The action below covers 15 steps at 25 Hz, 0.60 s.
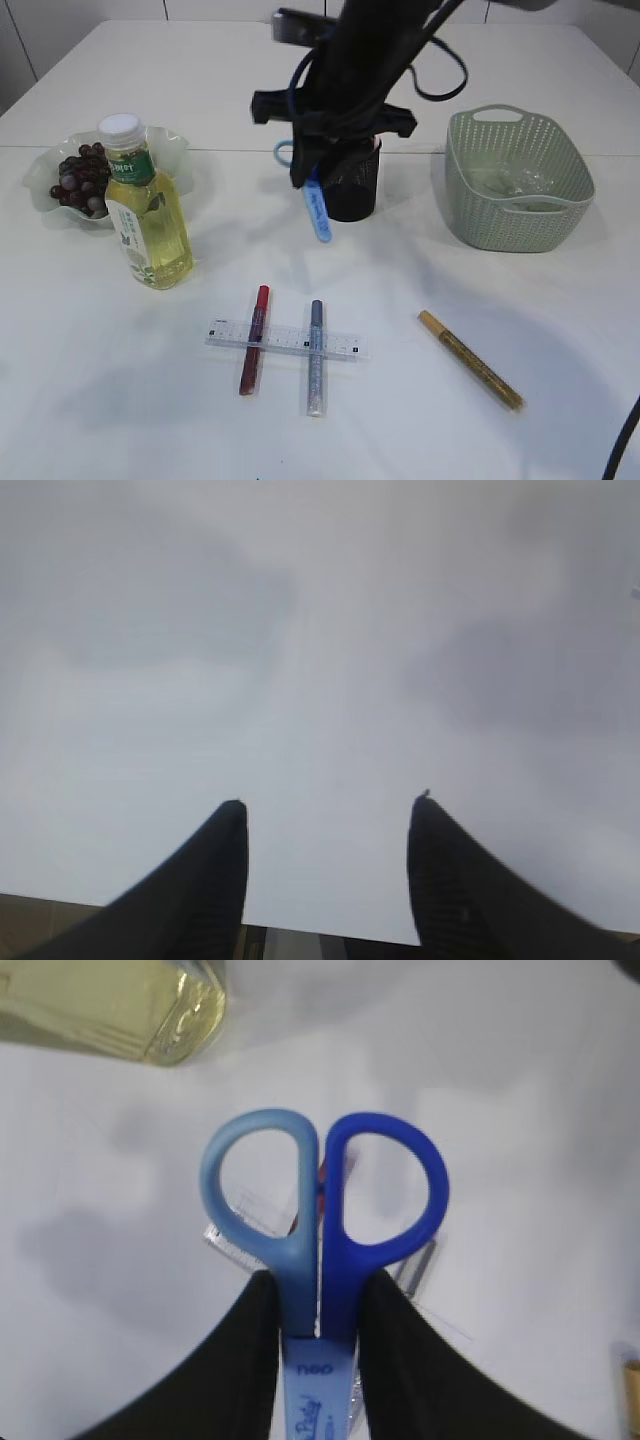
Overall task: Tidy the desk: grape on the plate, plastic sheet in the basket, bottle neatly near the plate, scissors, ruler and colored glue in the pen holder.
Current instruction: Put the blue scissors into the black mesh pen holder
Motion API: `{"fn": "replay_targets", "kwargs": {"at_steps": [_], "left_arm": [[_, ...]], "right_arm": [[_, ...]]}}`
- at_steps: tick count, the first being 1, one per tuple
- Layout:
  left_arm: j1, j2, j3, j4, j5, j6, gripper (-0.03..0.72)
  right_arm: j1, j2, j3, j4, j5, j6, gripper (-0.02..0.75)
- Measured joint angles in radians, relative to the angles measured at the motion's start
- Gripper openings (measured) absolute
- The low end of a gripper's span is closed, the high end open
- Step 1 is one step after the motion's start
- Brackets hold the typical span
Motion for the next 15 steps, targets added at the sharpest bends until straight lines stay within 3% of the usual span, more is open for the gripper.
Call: {"fn": "replay_targets", "kwargs": {"at_steps": [8,15], "left_arm": [[0.000,0.000,0.000,0.000,0.000,0.000,0.379],[0.000,0.000,0.000,-0.010,0.002,0.000,0.379]], "right_arm": [[-0.240,-0.038,0.000,0.199,0.003,-0.110,0.212],[-0.335,-0.038,0.000,0.367,-0.153,-0.277,0.212]]}}
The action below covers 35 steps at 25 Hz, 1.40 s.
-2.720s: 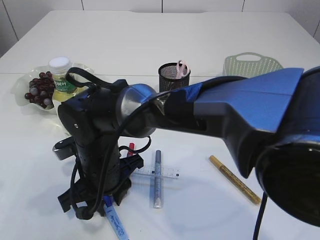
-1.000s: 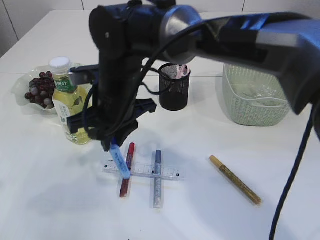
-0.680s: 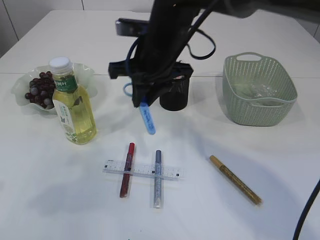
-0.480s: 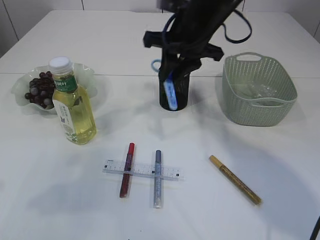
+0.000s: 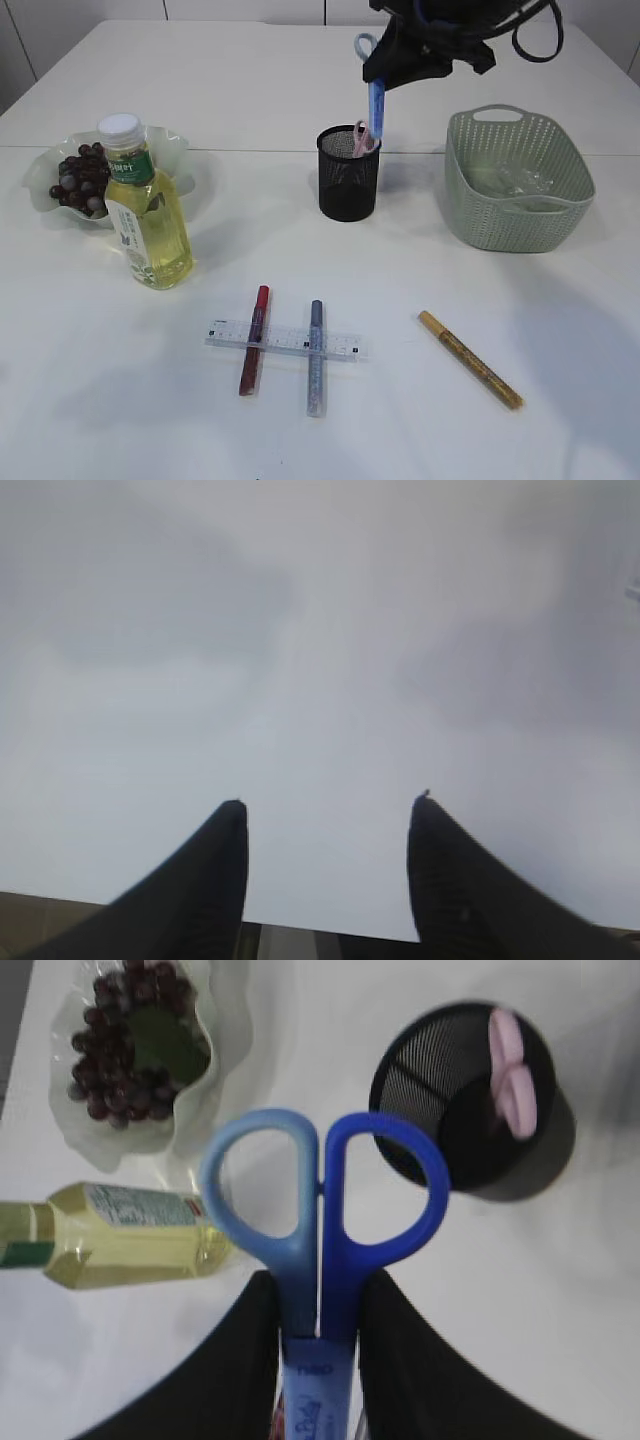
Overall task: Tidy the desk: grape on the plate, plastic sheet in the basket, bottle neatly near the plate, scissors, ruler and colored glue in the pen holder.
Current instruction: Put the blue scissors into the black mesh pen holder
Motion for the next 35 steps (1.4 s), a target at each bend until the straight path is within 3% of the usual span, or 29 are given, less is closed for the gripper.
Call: {"fn": "replay_targets", "kwargs": {"at_steps": [10,22,26,35], "left_arm": [[0.000,0.000,0.000,-0.002,0.037,0.000,0.379],[0.000,0.000,0.000,0.000,0.088,0.000,0.379],[0.000,0.000,0.000,0.010,0.088,0.000,0.379],[0.000,0.000,0.000,0.013,0.090,0.000,0.379]], "right_arm": [[-0.016,0.105,0.000,0.352,-0.219,-0.452,0.212],[-0.016,0.232,0.000,0.640,-0.353,-1.126,0.212],[-0.016,0.235,0.000,0.672,-0.360,-1.225,0.212],[-0.016,0.288,0.000,0.683,-0.360,-1.241,0.213]]}}
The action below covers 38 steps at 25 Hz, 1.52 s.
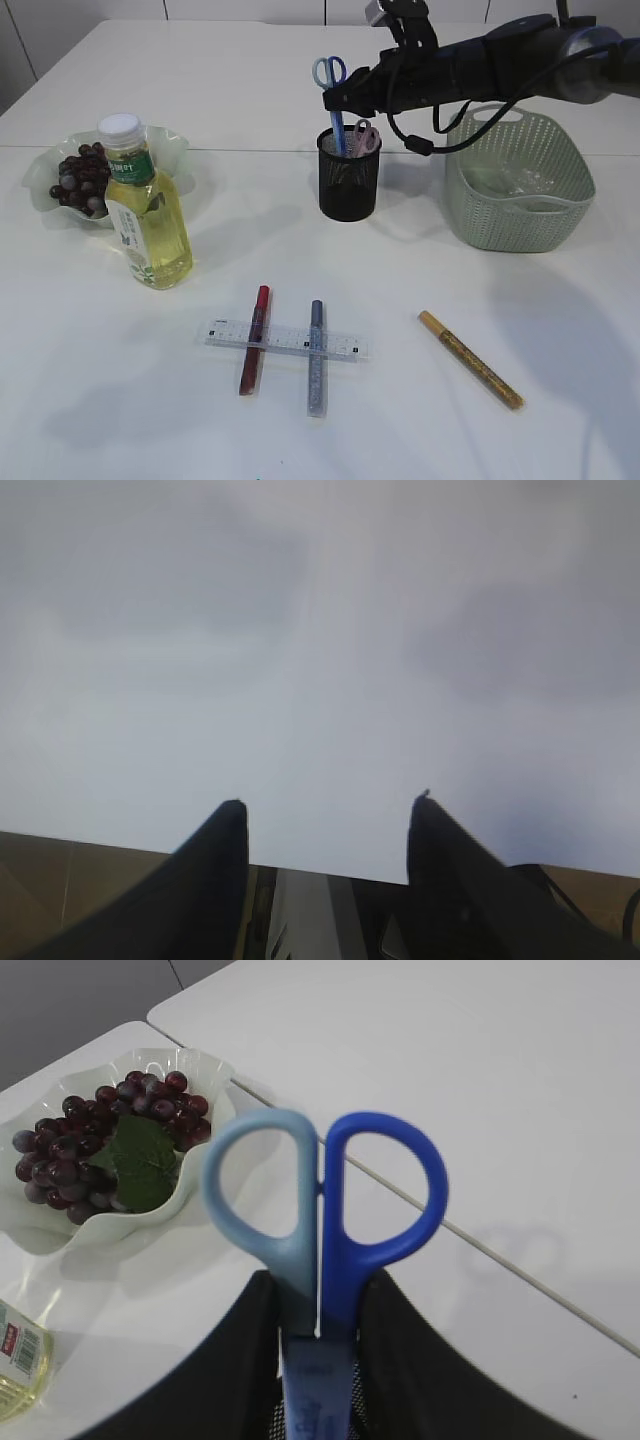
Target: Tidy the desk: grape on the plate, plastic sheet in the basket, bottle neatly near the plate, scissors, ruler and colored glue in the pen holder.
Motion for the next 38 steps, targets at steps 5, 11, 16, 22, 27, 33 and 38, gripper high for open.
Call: {"fn": "replay_targets", "kwargs": {"at_steps": [5,11,16,22,27,33,38], "left_arm": [[0.000,0.000,0.000,0.000,0.000,0.000,0.379],[0.000,0.000,0.000,0.002,0.000,0.000,0.379],[0.000,0.000,0.000,0.002,0.000,0.000,0.379],[0.000,0.000,0.000,0.002,0.000,0.000,0.379],[0.000,0.000,0.000,0.011,-0.012,0.000,0.379],[0.000,0.000,0.000,0.032,-0.068,0.000,0.379],[0.000,0.000,0.000,0.032,-0.113,0.000,0.379]], "right_arm": [[0.000,0.002,0.000,-0.014,0.000,0.000,0.286],[0.000,0.002,0.000,-0.028,0.002,0.000,0.379],[-0.002,-0.034,0.000,-0.053,0.009,0.032,0.386],[-0.005,-0.208,0.000,-0.340,0.117,0.416,0.386],[0.023,-0.324,0.000,-0.647,0.251,0.735,0.386],[0.154,-0.345,0.000,-0.890,0.418,0.873,0.386],[0.308,-0.345,0.015,-1.046,0.448,0.895,0.386]]}}
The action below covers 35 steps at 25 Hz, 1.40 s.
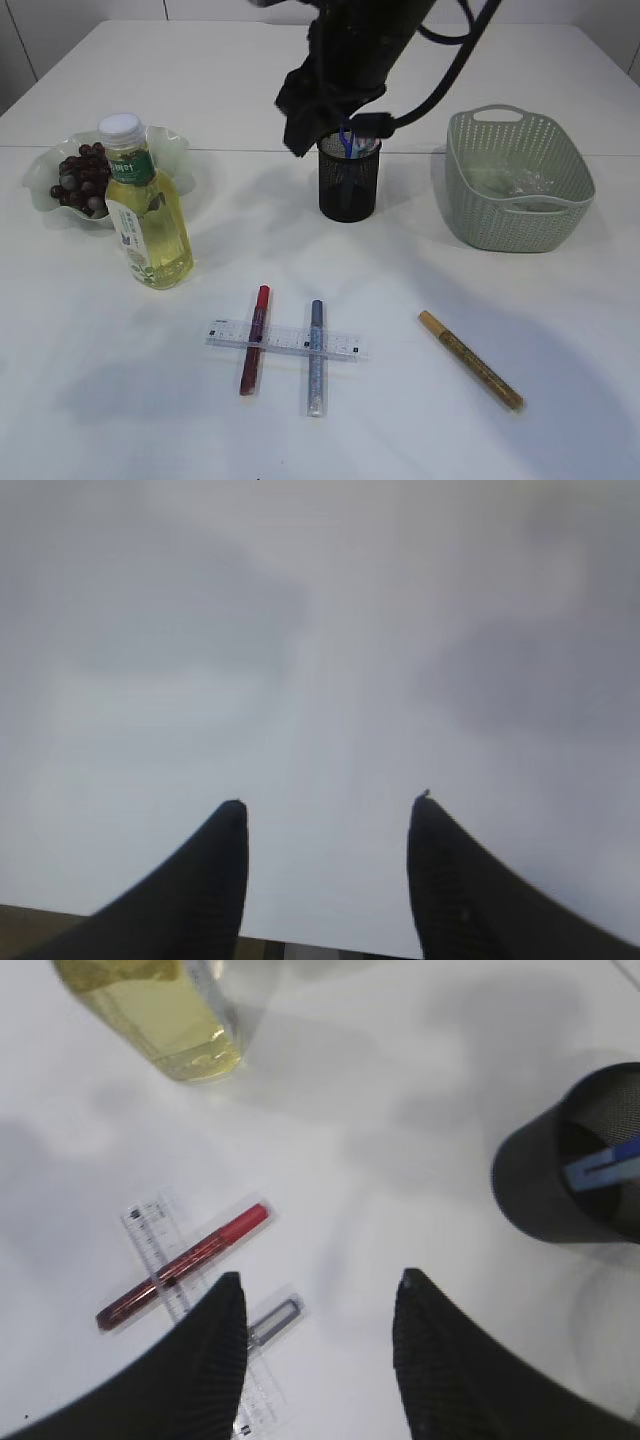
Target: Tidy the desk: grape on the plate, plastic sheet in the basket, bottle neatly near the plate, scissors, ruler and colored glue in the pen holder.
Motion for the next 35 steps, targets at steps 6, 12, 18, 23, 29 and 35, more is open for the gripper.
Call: {"fn": "replay_targets", "kwargs": {"at_steps": [6,12,18,23,29,35], "left_arm": [[0.000,0.000,0.000,0.000,-0.022,0.000,0.379],[0.000,0.000,0.000,0.000,-0.025,0.000,0.379],[0.000,0.000,0.000,-0.002,-0.049,0.000,0.379],[0.000,0.000,0.000,-0.004,-0.049,0.000,0.379],[0.000,0.000,0.000,-0.004,-0.051,0.002,0.379],[0.000,0.000,0.000,-0.004,-0.053,0.002,0.379]], "right_arm": [[0.072,0.000,0.084,-0.031,0.027,-0.061,0.386],[0.074,0.000,0.231,-0.036,0.046,-0.149,0.386],[0.124,0.002,0.332,-0.055,-0.005,-0.219,0.392],[0.158,0.035,0.337,-0.072,-0.057,-0.247,0.459],[0.189,0.090,0.337,-0.054,-0.106,-0.310,0.473],[0.224,0.112,0.337,-0.054,-0.163,-0.352,0.473]]}}
